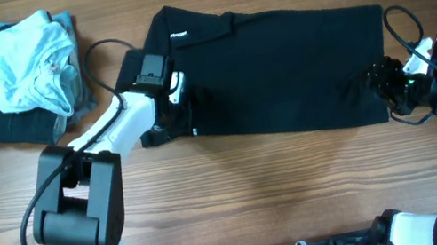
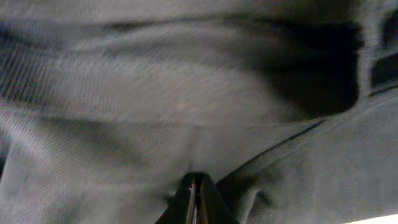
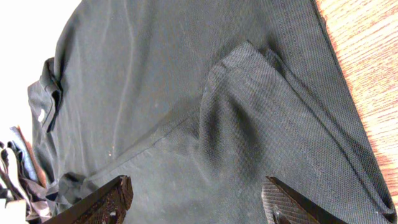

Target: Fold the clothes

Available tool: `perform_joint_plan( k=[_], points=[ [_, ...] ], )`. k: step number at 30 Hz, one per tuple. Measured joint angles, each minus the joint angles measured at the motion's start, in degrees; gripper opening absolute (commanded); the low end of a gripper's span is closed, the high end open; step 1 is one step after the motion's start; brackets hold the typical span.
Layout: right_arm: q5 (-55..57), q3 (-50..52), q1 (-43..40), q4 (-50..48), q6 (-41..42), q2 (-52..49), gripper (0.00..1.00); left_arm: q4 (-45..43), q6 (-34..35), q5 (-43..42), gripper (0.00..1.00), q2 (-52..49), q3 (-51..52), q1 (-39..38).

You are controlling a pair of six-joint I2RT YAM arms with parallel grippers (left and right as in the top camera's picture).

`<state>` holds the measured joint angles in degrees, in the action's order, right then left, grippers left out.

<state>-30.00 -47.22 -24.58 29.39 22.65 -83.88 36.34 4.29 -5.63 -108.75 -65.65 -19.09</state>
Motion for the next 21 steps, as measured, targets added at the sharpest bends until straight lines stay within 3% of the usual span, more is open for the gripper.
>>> perform_joint_plan(
  k=[6, 9, 18, 21],
  points=[
    [0.0, 0.0, 0.0, 0.0, 0.0, 0.0, 0.71, 4.4, 2.6, 1.3, 0.39, 1.3, 0.1, 3.1],
    [0.0, 0.0, 0.0, 0.0, 0.0, 0.0, 0.71, 4.1, 3.4, 1.5, 0.41, 3.1, 0.7, 3.6],
    [0.0, 0.0, 0.0, 0.0, 0.0, 0.0, 0.71, -3.0, 3.5, -1.9, 0.09, 4.8, 0.7, 2.6],
    [0.0, 0.0, 0.0, 0.0, 0.0, 0.0, 0.72, -3.8, 3.4, -2.7, 0.05, 3.3, 0.7, 1.0]
  ],
)
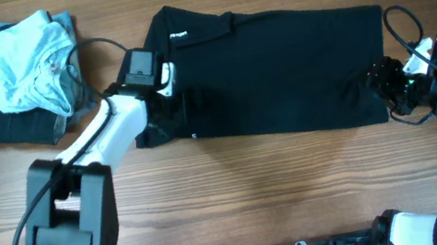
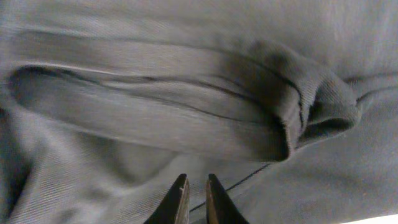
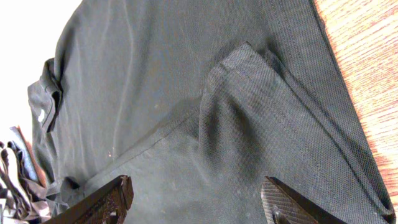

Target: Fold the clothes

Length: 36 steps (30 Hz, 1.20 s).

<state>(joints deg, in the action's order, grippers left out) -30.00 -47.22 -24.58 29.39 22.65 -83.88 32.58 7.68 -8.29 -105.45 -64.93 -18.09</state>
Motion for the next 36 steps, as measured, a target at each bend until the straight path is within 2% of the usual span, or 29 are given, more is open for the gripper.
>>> perform_joint_plan(
  k=[8, 20, 22, 26, 36],
  points=[
    [0.0, 0.0, 0.0, 0.0, 0.0, 0.0, 0.72, -4.4, -3.0, -1.2, 0.04, -3.8, 0.0, -4.3],
    [0.0, 0.0, 0.0, 0.2, 0.0, 0.0, 0.72, -17.9, -3.0, 1.7, 0.05, -3.9, 0.1, -4.3],
    [0.0, 0.0, 0.0, 0.2, 0.0, 0.0, 0.72, -17.9, -3.0, 1.9, 0.07, -3.9, -0.3, -4.3],
    [0.0, 0.0, 0.0, 0.2, 0.0, 0.0, 0.72, -17.2, -3.0, 2.1, 0.18, -3.8, -2.3, -4.3],
    [0.0, 0.0, 0.0, 0.2, 0.0, 0.0, 0.72, -4.9, -2.7, 2.8, 0.27, 0.8, -7.4, -4.2]
  ],
)
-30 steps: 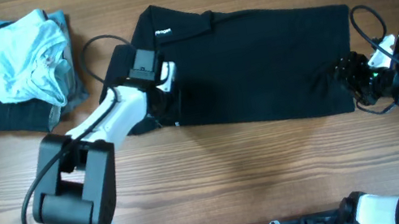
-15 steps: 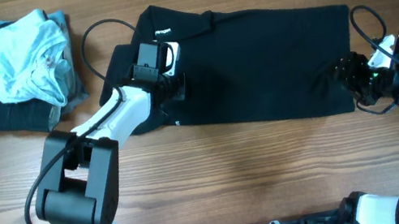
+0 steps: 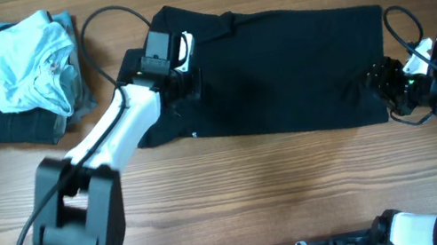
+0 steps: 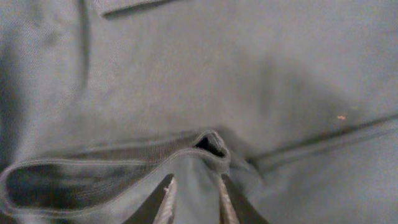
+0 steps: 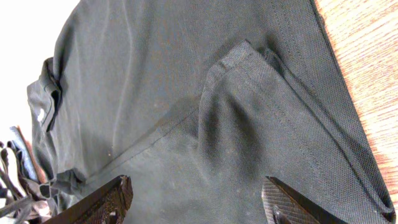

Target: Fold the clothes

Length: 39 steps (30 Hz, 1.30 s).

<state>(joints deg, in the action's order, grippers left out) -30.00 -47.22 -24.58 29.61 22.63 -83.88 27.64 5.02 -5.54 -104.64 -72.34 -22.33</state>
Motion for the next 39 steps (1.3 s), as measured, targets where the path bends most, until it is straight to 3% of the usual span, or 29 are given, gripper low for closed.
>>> perform_joint_plan(
  k=[4, 9, 14, 18, 23, 26, 31, 39],
  points=[
    [0.0, 0.0, 0.0, 0.0, -0.2, 0.0, 0.72, 6.8, 0.1, 0.1, 0.04, 3.0, -1.1, 0.0],
    [0.0, 0.0, 0.0, 0.0, -0.4, 0.0, 0.73, 7.9, 0.0, 0.1, 0.04, 1.8, -0.1, 0.0],
    [0.0, 0.0, 0.0, 0.0, -0.4, 0.0, 0.73, -2.1, 0.0, 0.1, 0.04, -3.9, 2.0, 0.0],
    [0.0, 0.0, 0.0, 0.4, -0.4, 0.0, 0.73, -10.0, -0.1, 0.1, 0.29, -9.8, 2.7, 0.0],
    [0.0, 0.0, 0.0, 0.8, -0.4, 0.0, 0.73, -14.6, 0.1, -0.5, 0.38, -10.8, 2.6, -0.1],
    [0.0, 0.0, 0.0, 0.9, -0.4, 0.0, 0.73, -10.8, 0.0, -0.5, 0.41, -10.3, 1.9, -0.1],
    [0.0, 0.0, 0.0, 1.1, -0.4, 0.0, 0.73, 2.7, 0.0, 0.5, 0.43, -6.3, 1.4, 0.3],
    [0.0, 0.0, 0.0, 1.1, -0.4, 0.0, 0.76, 18.0, 0.7, 3.5, 0.41, 3.4, 0.5, 4.3]
  ],
)
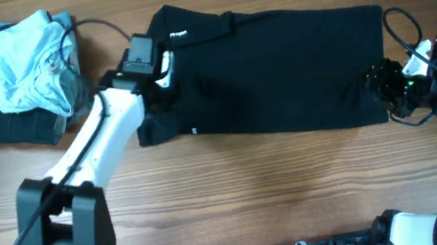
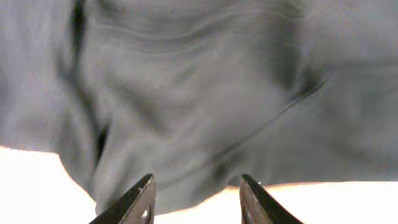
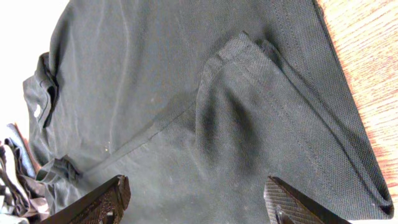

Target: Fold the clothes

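A black polo shirt lies flat across the table, collar at the left and hem at the right. My left gripper hangs over its left end near the folded sleeve, jaws open with nothing between them; the left wrist view shows blurred dark cloth beneath. My right gripper sits over the shirt's right hem, wide open and empty. The right wrist view shows a raised fold of cloth ahead of its fingertips.
At the far left a crumpled light-blue garment lies on a folded dark garment. Bare wood table runs along the front. Black cables loop from both arms.
My left gripper has moved back left and toward the front, from the shirt's chest to its left end, and its jaws now stand wide apart. The right gripper has hardly moved.
My left gripper was first shut on the shirt's left sleeve at the lower left corner. Then it sat slightly open over the sleeve, then further up on the chest, and now wide open at the left end. The right gripper stayed open at the hem throughout.
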Available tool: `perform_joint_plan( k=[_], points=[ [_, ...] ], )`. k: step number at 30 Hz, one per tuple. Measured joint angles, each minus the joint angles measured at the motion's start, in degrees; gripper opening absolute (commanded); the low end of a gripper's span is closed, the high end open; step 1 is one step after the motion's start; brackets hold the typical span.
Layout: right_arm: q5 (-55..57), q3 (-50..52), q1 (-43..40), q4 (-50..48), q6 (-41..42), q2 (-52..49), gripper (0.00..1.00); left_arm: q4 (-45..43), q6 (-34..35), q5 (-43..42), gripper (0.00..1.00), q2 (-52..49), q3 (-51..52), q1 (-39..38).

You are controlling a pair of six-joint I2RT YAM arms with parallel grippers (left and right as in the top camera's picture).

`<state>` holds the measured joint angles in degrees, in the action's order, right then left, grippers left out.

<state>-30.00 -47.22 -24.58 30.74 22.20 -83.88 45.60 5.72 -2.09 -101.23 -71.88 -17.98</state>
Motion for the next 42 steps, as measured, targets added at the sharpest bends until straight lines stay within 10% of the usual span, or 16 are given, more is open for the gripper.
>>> perform_joint_plan(
  k=[14, 18, 20, 27, 34, 42],
  points=[
    [6.9, 0.0, 0.0, 3.1, -0.5, 0.0, 0.89, -4.3, 3.8, -4.0, 0.53, -0.5, 9.8, 13.4],
    [8.6, 0.0, 0.0, 4.0, -0.6, 0.0, 0.93, -6.8, 3.9, -5.3, 0.34, -0.6, 12.7, 13.4],
    [10.8, 0.0, 0.0, 4.8, -0.7, 0.0, 0.95, -7.7, 3.6, -5.6, 0.04, -1.0, 13.7, 13.4],
    [16.6, 0.2, 0.0, 6.4, -0.6, -0.2, 0.92, -7.9, 5.2, -5.0, 0.04, -1.7, 14.0, 13.8],
    [17.4, 2.1, 0.0, 5.5, 0.0, -5.8, 0.59, -4.9, 7.1, -3.2, 0.04, -1.7, 13.5, 17.9],
    [10.3, 2.2, -0.1, 3.3, -5.2, -8.2, 0.74, -4.4, 7.5, -1.6, 0.04, -1.5, 13.5, 18.9]
  ],
)
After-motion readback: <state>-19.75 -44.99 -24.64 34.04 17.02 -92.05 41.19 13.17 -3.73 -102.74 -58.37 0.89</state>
